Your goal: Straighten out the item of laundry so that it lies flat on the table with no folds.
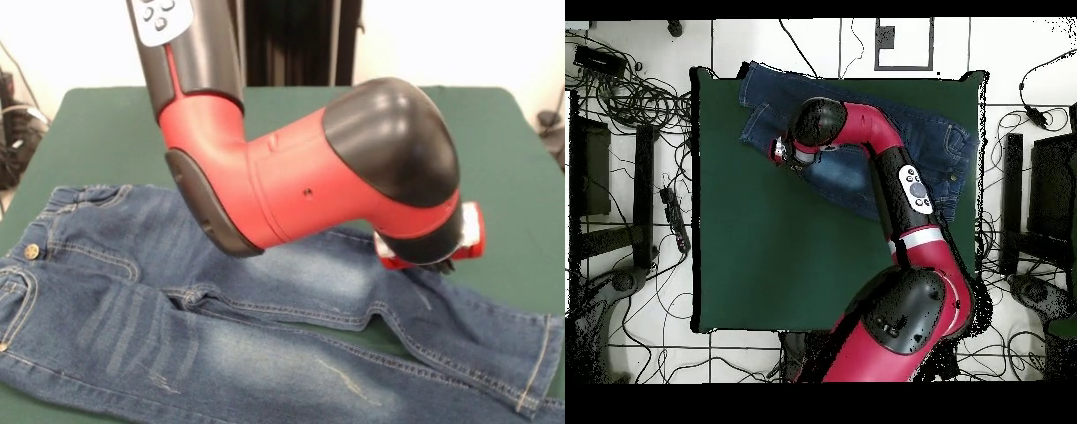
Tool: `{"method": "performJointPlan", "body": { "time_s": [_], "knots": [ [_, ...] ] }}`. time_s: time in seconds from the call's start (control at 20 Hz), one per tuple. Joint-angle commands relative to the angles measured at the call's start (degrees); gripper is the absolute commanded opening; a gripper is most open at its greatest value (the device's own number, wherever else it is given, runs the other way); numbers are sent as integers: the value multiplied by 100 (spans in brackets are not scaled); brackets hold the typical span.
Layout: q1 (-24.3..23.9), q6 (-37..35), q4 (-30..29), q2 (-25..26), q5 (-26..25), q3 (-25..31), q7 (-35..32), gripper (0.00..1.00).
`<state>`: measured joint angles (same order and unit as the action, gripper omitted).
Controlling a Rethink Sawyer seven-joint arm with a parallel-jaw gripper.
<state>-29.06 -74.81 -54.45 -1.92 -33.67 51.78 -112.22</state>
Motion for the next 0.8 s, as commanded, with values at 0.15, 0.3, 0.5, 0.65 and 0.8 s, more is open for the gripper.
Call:
{"method": "performJointPlan", "body": {
  "time_s": [0.15, 0.3, 0.5, 0.65, 0.8],
  "knots": [
    [-769, 1802, -1649, -866, 349, 651, 1207, 0],
    [-1000, 1992, -1804, -961, 539, 988, 1253, 0],
    [-1221, 2049, -2031, -1023, 744, 1250, 1387, 0],
    [-1262, 2086, -2079, -1043, 763, 1253, 1420, 0],
    [-1268, 2134, -2077, -1041, 748, 1261, 1422, 0]
  ]
}}
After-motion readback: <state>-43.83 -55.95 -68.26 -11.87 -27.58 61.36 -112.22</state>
